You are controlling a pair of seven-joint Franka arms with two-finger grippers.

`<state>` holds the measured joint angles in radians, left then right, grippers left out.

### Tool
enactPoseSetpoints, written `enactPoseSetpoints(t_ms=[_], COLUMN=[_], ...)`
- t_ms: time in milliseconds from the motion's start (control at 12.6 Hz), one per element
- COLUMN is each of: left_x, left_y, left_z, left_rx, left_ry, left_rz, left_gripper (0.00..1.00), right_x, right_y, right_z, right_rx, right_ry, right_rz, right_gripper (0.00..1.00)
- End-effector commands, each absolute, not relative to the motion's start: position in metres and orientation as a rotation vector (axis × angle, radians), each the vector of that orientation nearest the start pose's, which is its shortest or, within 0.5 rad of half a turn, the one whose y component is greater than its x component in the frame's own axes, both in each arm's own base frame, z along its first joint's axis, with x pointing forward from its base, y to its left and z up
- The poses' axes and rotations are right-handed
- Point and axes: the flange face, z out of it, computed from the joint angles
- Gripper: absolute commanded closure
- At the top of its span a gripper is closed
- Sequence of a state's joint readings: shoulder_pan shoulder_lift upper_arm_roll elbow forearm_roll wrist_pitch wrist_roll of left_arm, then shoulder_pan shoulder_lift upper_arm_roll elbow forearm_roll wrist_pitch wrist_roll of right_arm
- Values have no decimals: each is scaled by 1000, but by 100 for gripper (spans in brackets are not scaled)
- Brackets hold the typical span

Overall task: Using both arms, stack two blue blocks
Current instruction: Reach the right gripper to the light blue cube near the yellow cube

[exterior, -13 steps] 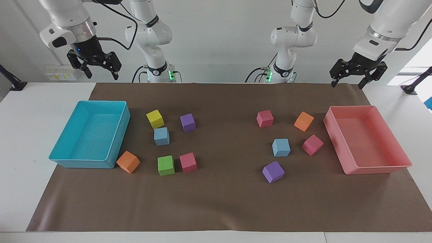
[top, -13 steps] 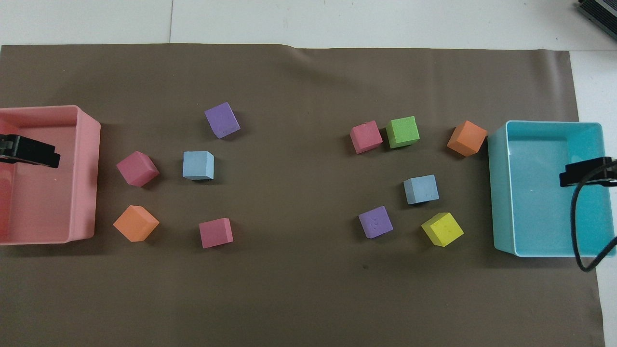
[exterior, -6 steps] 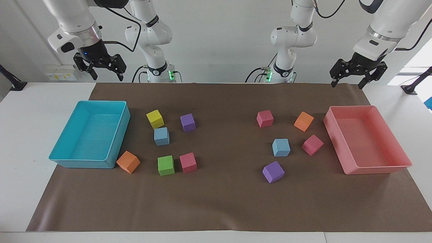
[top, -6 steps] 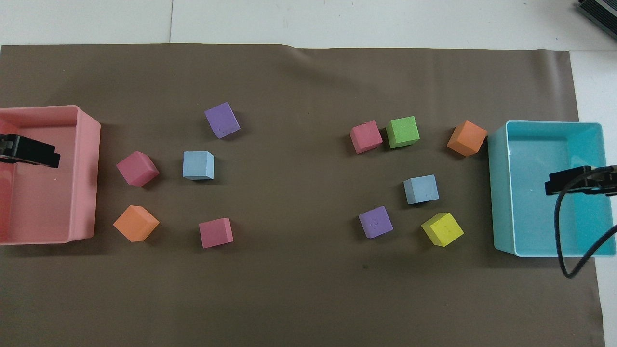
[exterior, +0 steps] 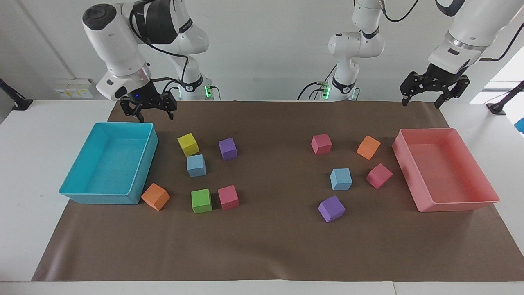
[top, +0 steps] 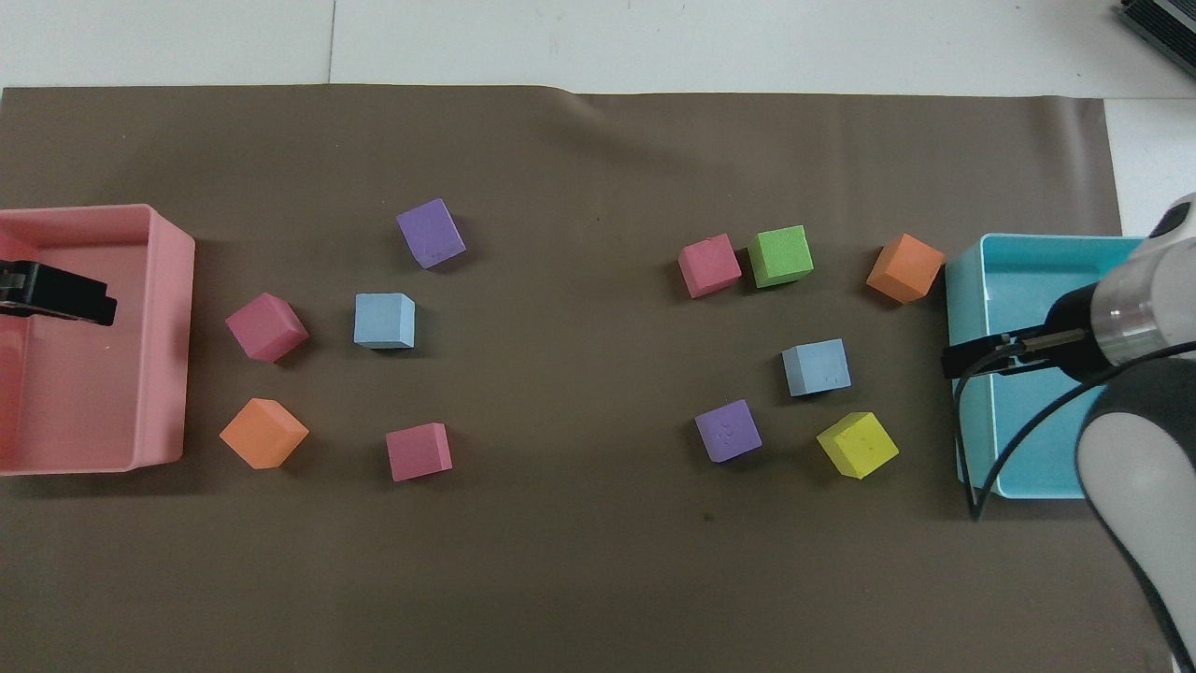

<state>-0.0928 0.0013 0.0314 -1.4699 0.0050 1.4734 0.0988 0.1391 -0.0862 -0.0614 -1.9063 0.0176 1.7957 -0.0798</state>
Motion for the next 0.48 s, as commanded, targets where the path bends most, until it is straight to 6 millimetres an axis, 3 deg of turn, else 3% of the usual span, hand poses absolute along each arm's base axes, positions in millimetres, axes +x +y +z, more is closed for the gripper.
enactPoseSetpoints(t_ms=[0,158,396], left_x=[537,537,537], left_y=[-29,-29,-29], left_z=[665,664,664], left_rx=[-3124,-3125,-3124], left_ry=[251,251,251], left_rz=[5,10,8], left_gripper=[0,0,0], right_x=[542,544,538], right_y=[62,84,84], right_z=[483,438,384], right_rx=[-3092,-3080,-3078], right_ry=[-326,-455,-498], right_rz=[59,36,21], right_gripper=[0,0,0])
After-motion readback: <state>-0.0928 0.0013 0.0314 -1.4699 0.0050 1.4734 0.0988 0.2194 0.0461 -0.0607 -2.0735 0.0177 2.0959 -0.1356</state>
